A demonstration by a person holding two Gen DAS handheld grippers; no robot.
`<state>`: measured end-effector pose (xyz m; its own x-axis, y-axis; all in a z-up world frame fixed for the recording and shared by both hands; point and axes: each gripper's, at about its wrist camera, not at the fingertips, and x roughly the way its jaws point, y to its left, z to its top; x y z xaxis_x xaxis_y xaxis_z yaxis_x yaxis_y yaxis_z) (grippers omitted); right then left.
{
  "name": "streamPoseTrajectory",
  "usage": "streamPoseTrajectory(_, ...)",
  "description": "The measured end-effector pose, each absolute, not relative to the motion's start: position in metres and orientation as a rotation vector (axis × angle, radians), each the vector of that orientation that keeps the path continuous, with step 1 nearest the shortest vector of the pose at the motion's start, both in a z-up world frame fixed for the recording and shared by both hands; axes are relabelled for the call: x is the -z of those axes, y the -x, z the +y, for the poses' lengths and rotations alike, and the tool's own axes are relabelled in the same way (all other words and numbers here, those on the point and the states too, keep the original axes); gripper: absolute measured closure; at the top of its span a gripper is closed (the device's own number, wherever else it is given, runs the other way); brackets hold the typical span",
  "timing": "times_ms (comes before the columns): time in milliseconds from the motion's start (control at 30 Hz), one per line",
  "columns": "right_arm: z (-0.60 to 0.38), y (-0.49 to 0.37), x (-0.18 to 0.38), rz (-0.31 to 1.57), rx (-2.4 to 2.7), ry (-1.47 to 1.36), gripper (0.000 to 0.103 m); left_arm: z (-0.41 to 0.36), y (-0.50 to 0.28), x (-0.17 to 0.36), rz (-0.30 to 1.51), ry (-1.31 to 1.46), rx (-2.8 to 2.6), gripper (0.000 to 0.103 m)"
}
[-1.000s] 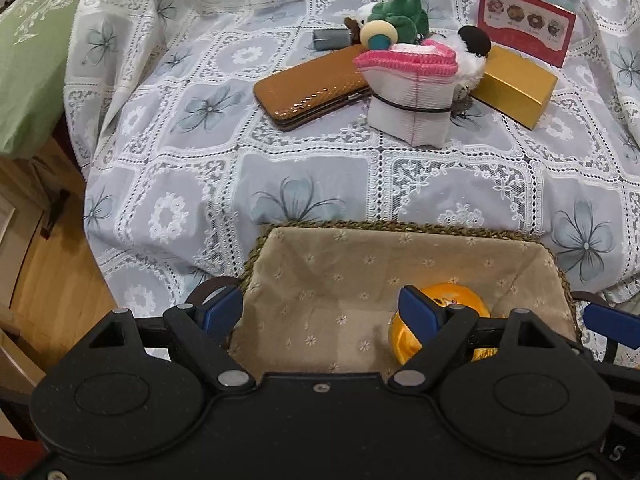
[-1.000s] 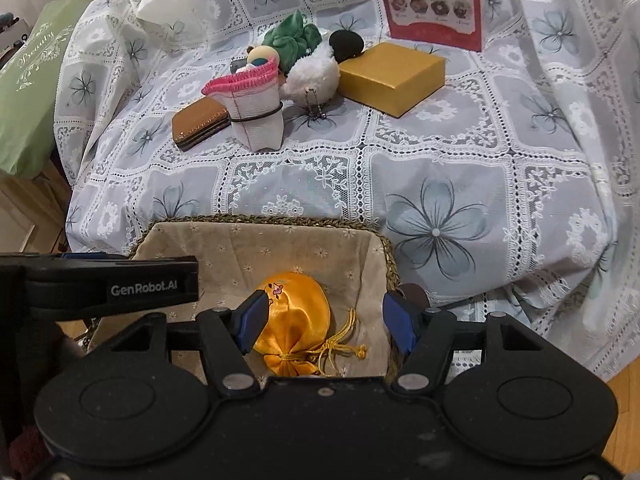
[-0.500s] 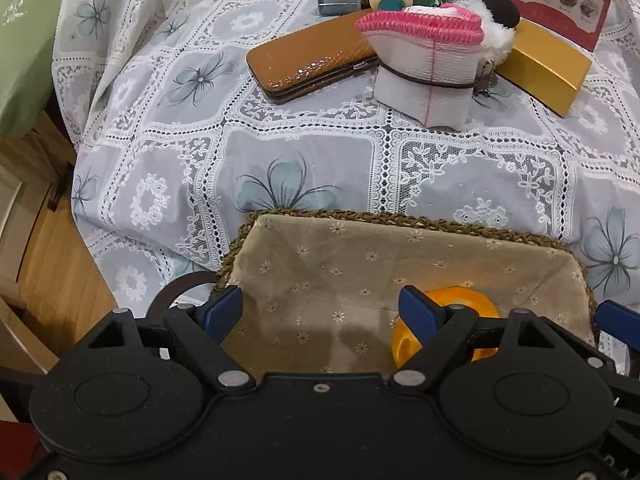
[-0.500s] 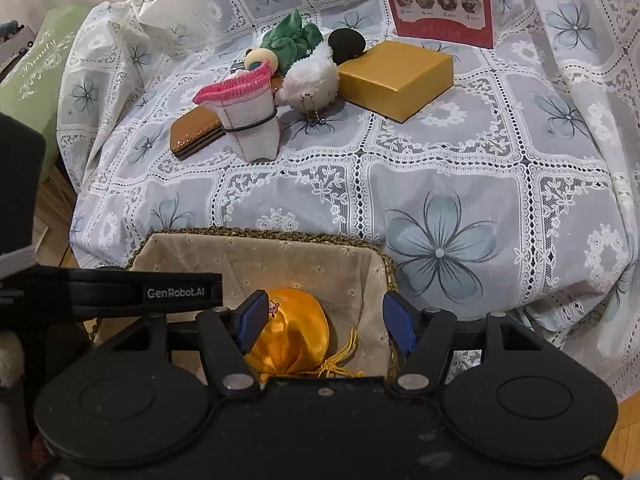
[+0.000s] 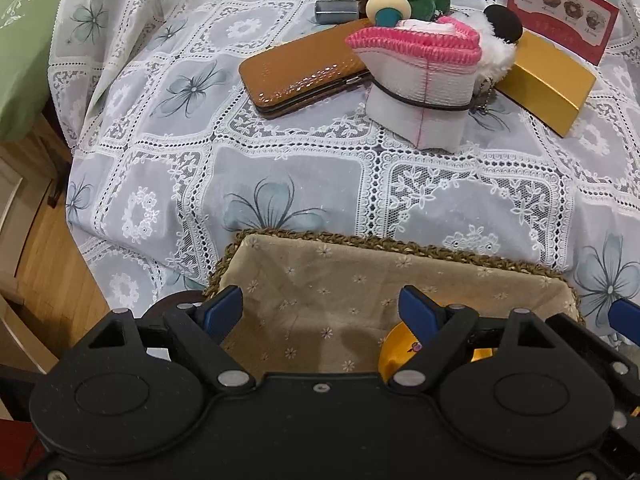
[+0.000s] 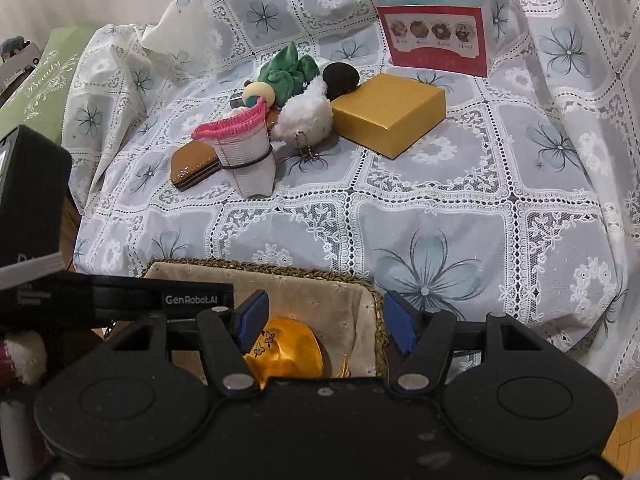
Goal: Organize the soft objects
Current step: 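Withdraw both open tools from the basket toward the remaining objects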
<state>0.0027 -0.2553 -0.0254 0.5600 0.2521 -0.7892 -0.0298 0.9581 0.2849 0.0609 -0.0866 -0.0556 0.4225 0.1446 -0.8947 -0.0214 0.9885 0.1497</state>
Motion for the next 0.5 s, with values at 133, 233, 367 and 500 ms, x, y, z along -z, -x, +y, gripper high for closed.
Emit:
streamPoseTrajectory(133, -0.257, -0.005, 0.026, 0.962, -0.161, -0.251, 0.040, -0.088, -0.062, 0.056, 1.127, -0.124, -0.103, 0.022)
streamPoseTrajectory(233, -0.261, -0.008, 0.023, 0.949, -0.144, -0.254, 0.040, -0.089, -0.064, 0.055, 1.123, -0.122, -0.099, 0.022)
streamPoseTrajectory(367, -0.267, -0.015, 0.020, 0.929, -0.115, -0.252, 0.040, -0.092, -0.070, 0.052, 1.104, -0.126, -0.086, 0.022)
streamPoseTrajectory(500, -0.273, -0.026, 0.018, 0.916, -0.079, -0.246, 0.040, -0.093, -0.075, 0.050, 1.090, -0.118, -0.072, 0.022)
